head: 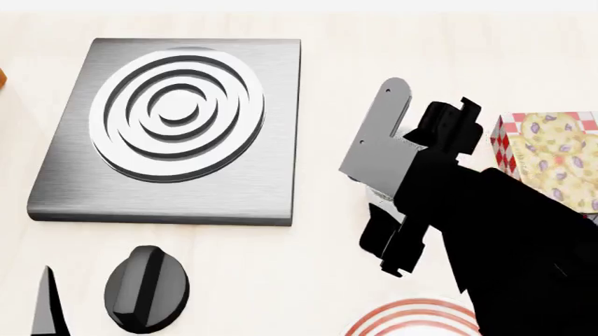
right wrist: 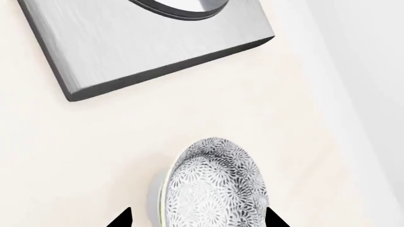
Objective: Pick the akita bowl on the ramekin and place it on the plate.
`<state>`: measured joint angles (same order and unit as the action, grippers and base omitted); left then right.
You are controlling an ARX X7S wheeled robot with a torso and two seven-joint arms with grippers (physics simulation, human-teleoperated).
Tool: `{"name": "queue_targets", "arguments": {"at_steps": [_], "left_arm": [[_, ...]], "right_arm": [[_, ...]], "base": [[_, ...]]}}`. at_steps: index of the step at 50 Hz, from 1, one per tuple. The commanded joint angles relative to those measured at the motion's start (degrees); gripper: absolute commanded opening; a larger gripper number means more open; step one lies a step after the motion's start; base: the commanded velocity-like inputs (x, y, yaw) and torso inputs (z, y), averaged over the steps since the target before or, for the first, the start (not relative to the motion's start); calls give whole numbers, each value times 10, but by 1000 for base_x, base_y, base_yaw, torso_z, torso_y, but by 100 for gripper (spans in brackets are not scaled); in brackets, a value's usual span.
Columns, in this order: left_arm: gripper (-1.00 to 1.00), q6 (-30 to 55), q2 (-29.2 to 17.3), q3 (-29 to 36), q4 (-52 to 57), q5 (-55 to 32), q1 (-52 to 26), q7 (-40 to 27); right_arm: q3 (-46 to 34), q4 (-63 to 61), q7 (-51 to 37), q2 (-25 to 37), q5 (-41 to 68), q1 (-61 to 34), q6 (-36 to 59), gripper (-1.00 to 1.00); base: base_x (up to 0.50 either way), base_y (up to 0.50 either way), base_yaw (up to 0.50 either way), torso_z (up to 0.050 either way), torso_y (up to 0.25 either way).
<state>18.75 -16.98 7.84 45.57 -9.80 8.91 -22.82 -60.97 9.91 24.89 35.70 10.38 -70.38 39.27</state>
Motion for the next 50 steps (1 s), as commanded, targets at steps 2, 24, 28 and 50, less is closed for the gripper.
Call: {"name": "queue_targets", "arguments": {"at_steps": [2, 24, 28, 50], "left_arm": [[100, -2, -4, 1, 6, -2, 1, -5], [100, -4, -11, 10, 5, -1, 1, -11], [100, -5, -11, 13, 4, 0, 1, -12], [100, -6, -17, 22, 4, 0, 2, -18]], "right_arm": [[3, 31, -13, -20, 1, 16, -22, 100], [4, 89, -32, -37, -3, 38, -54, 100], [3, 99, -35, -40, -6, 39, -61, 100], [3, 128, -43, -49, -12, 38, -80, -100]], "base": [[0, 0, 0, 0, 0], [0, 0, 0, 0, 0], [0, 0, 0, 0, 0], [0, 0, 0, 0, 0]]}}
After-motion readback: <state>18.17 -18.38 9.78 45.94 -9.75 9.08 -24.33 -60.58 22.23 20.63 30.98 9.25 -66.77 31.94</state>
